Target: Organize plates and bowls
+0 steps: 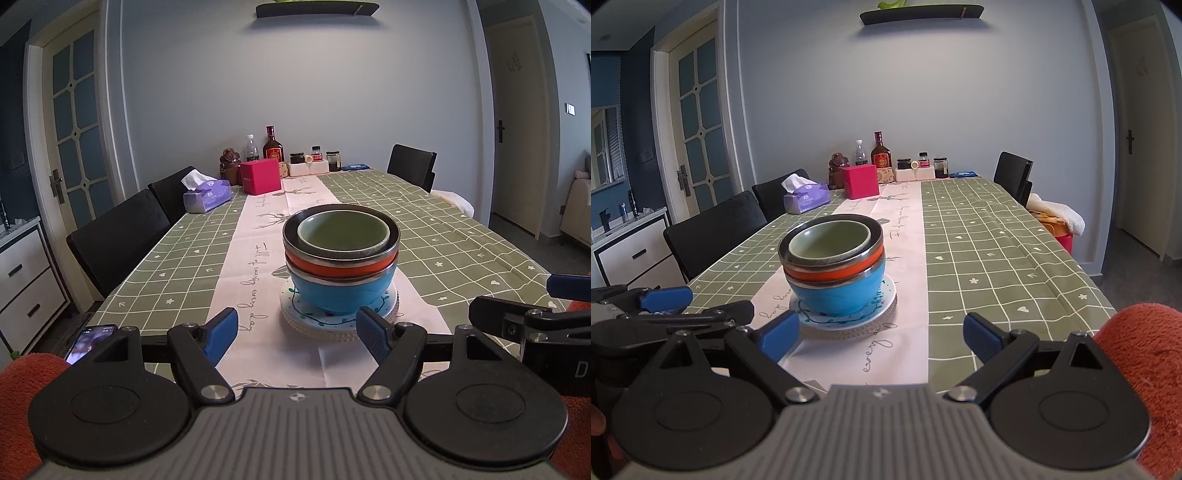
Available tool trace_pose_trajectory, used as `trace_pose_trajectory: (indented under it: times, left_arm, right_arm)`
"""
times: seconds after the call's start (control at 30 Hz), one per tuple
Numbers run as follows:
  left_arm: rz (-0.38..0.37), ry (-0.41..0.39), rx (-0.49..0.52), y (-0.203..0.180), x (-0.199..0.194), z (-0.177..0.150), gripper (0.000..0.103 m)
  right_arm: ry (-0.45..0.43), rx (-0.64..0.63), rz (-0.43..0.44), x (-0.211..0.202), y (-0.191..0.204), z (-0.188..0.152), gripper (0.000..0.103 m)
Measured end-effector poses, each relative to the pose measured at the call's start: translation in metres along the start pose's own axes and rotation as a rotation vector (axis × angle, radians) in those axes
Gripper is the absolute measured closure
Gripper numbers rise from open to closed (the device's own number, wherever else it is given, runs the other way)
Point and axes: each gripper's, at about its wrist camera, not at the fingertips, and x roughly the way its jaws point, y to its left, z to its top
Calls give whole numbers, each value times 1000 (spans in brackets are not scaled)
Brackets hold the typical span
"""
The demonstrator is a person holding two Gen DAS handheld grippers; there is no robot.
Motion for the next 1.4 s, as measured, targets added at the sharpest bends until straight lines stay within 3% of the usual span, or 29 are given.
trace_pose_trajectory:
  times: [1.4]
  left_arm:
    - [-1,3,-4,0,0,0,17]
  right_arm:
    - [14,9,26,3,1,-2,6]
